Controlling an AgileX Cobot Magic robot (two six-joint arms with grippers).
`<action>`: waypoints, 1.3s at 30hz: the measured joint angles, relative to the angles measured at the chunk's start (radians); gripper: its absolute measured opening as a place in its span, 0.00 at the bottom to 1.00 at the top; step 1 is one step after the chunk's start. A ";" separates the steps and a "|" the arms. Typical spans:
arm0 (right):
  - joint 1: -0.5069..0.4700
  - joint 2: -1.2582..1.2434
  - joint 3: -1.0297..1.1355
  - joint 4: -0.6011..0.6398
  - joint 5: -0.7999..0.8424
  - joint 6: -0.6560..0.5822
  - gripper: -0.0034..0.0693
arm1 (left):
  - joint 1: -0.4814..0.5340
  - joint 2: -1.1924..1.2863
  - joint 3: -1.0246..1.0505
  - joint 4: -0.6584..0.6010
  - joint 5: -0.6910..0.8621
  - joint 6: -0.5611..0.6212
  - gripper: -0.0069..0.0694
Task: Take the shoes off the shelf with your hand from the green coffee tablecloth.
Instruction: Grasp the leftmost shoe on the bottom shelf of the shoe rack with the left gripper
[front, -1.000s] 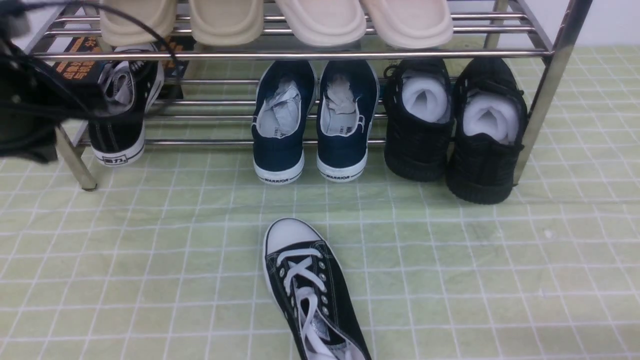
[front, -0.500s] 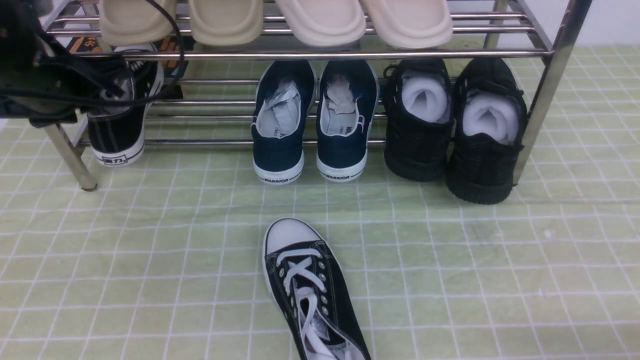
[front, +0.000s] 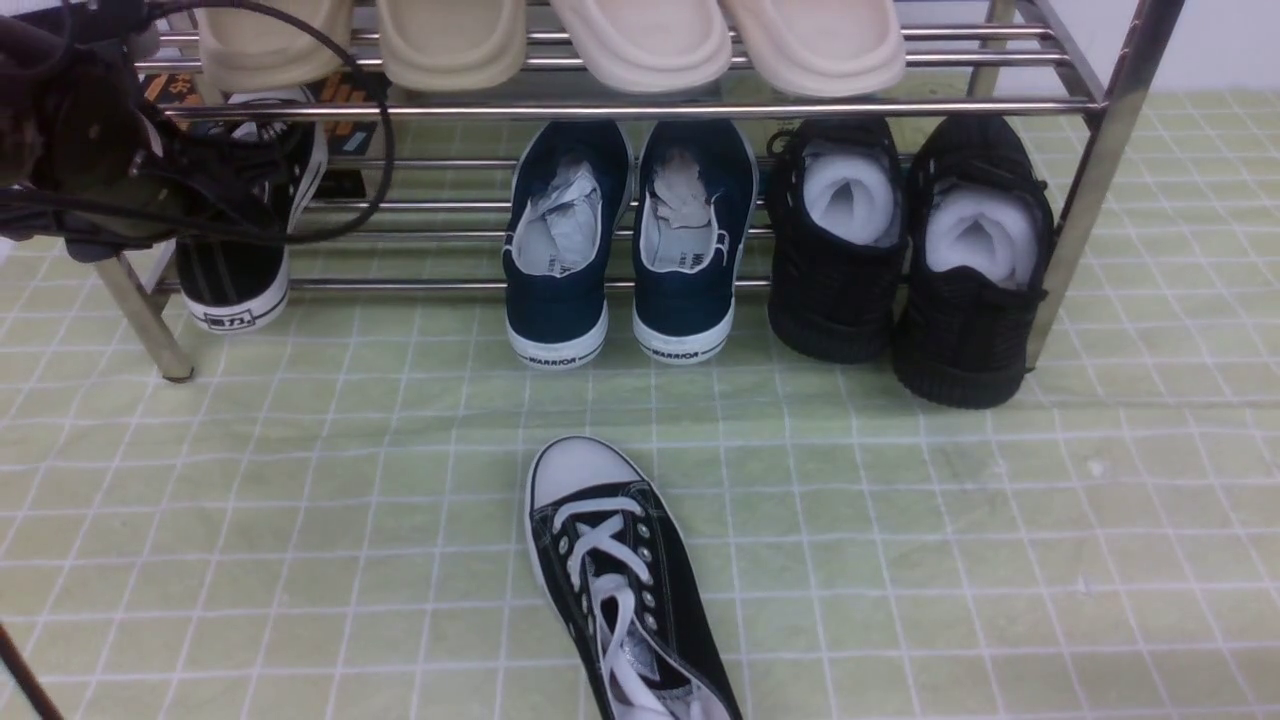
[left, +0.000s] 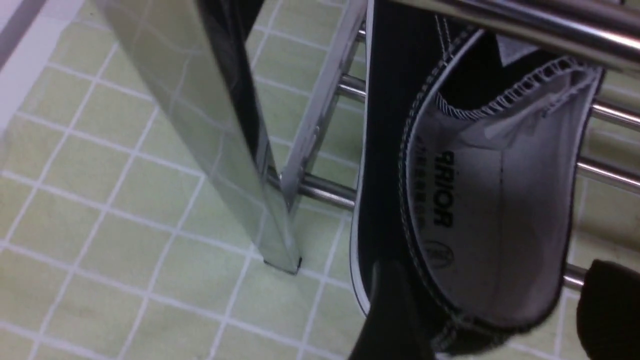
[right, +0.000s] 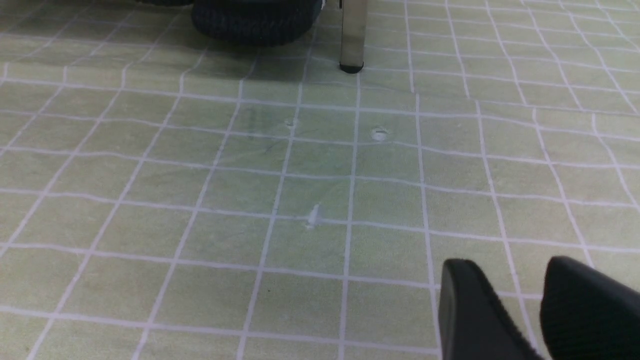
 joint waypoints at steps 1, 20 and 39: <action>0.000 0.000 0.000 0.000 0.000 0.000 0.37 | 0.000 0.009 0.000 0.025 -0.011 -0.009 0.74; 0.000 0.000 0.000 0.000 0.000 0.000 0.37 | 0.000 0.114 -0.003 0.319 -0.101 -0.285 0.74; 0.000 0.000 0.000 0.000 0.000 0.000 0.37 | 0.002 0.111 -0.008 0.190 -0.022 -0.310 0.23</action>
